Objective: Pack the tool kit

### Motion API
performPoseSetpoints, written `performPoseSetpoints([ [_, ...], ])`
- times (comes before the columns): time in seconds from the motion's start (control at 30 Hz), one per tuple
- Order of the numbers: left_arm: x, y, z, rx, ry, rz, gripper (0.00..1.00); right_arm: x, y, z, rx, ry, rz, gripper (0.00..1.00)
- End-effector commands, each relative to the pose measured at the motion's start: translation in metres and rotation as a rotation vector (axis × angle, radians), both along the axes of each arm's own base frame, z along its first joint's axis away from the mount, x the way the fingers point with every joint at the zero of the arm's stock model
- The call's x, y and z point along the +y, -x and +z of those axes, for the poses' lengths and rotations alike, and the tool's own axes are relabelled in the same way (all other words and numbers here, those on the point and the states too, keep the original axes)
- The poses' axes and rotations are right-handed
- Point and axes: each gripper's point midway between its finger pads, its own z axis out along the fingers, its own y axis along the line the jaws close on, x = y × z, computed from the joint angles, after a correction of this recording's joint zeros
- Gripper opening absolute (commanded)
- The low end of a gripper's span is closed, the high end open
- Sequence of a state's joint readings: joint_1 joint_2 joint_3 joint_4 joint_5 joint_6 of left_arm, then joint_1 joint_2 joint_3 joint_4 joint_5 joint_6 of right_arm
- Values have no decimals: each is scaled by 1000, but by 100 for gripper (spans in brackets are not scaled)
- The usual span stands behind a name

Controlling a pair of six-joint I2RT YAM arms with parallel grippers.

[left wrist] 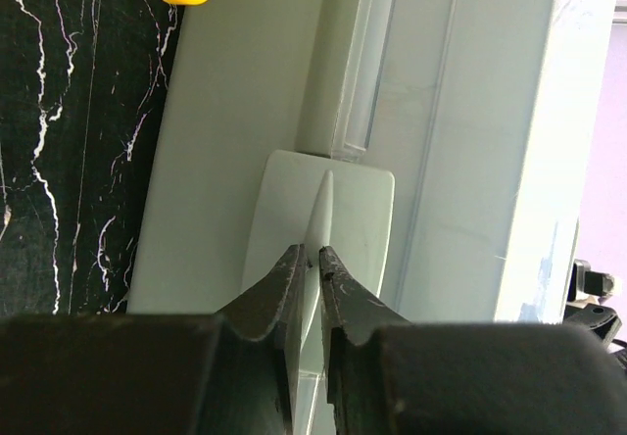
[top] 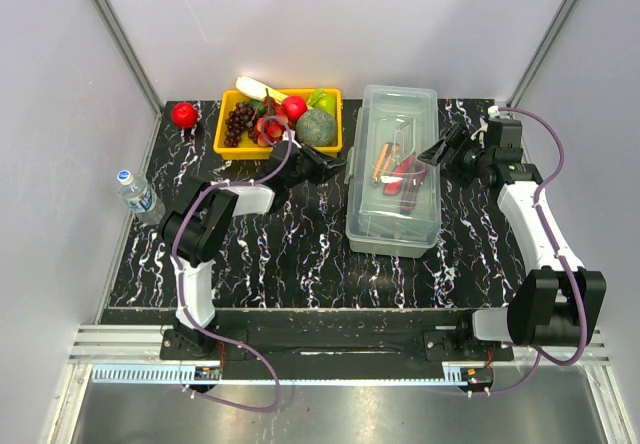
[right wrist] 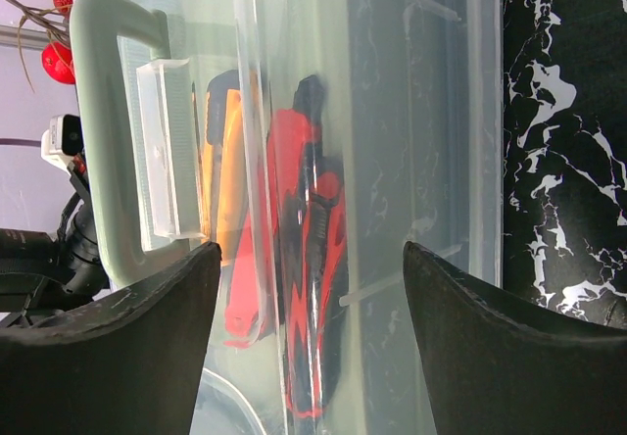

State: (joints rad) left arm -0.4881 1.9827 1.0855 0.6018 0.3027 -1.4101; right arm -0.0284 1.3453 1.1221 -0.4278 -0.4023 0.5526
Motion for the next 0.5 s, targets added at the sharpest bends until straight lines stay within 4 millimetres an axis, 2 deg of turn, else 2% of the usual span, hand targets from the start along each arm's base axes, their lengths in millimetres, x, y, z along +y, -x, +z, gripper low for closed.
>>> performPoseSetpoints([
  [0.0, -21, 19, -4, 18, -46, -115, 14, 6, -5, 16, -40, -8, 14, 80],
  [0.2, -24, 24, -12, 70, -34, -130, 10, 9, -5, 12, -29, -21, 29, 79],
  [0.47, -35, 32, -11, 189, 214, -137, 9, 15, -4, 7, -13, -54, 49, 78],
])
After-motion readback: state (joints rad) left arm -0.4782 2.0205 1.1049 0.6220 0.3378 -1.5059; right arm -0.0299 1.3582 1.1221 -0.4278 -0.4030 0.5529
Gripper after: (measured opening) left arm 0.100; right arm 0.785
